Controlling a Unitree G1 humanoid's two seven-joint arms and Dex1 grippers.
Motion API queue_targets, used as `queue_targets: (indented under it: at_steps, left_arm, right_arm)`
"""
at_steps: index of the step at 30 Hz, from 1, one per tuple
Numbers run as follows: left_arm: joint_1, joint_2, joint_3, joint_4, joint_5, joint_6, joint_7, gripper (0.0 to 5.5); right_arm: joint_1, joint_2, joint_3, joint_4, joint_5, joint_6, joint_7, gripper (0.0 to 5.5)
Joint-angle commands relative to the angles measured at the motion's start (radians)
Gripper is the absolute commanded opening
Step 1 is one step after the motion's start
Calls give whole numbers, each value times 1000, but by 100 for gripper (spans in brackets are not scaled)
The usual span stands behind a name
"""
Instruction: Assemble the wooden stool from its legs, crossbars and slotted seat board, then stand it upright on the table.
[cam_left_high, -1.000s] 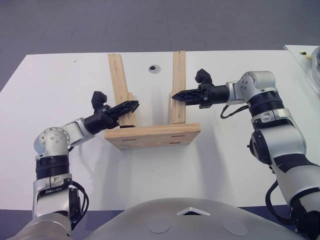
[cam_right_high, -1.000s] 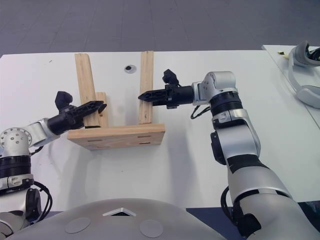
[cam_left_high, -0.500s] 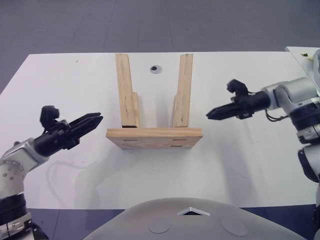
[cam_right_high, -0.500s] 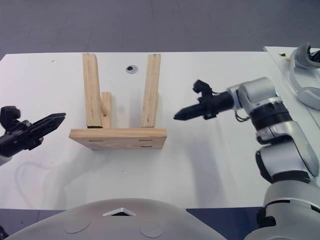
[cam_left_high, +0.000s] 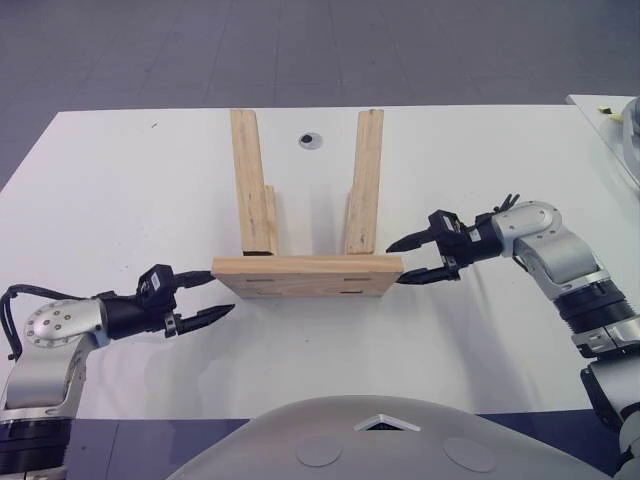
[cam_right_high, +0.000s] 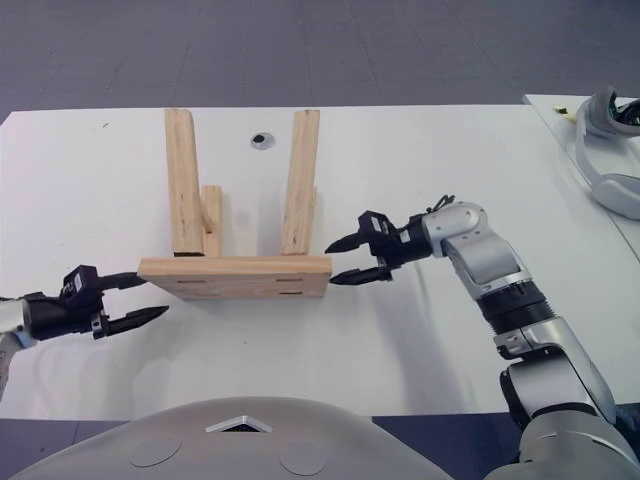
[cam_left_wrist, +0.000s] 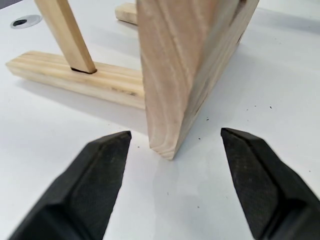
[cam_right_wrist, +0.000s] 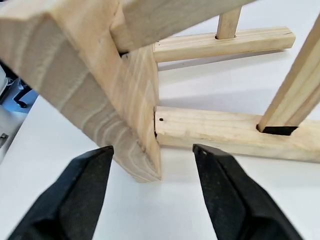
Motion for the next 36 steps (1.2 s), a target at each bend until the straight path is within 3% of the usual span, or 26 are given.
queue_targets:
  at_steps: [1,7,15,17,19,23,28,32,36]
  left_arm:
    - [-50,27,-32,38,28,-19,0,332]
    - [-159,0,-135,35,43,-16,3,332]
    - [-102,11,-174,-35,10,2,-11,194]
    - [-103,8,-152,-19,-21,18,-12,166]
    - [-158,5,-87,-17,-137,125,4,164]
    - [-347,23,28,-14,-435,441,79,164]
    - [-720,52,72,126,-772,822,196,164]
    - [-1031,48,62,376,-820,1033,287,163]
    - [-1294,-65,161,749,-732,984,664,163]
  right_arm:
    - [24,21,6,-34,-28,-20,22,298]
    - [24,81,-16,-40,-34,10,-3,298]
    - [35,129,-46,-46,-42,58,-62,164]
    - [32,124,-53,-65,-2,128,-42,162]
    - [-33,121,-86,-101,140,404,-28,162]
    - [-276,202,-193,-85,377,879,-81,162]
    - [-645,327,-316,147,422,1143,-108,162]
    - [-875,426,-439,425,369,1124,-230,152]
    - [-1049,544,-612,827,269,862,-677,146]
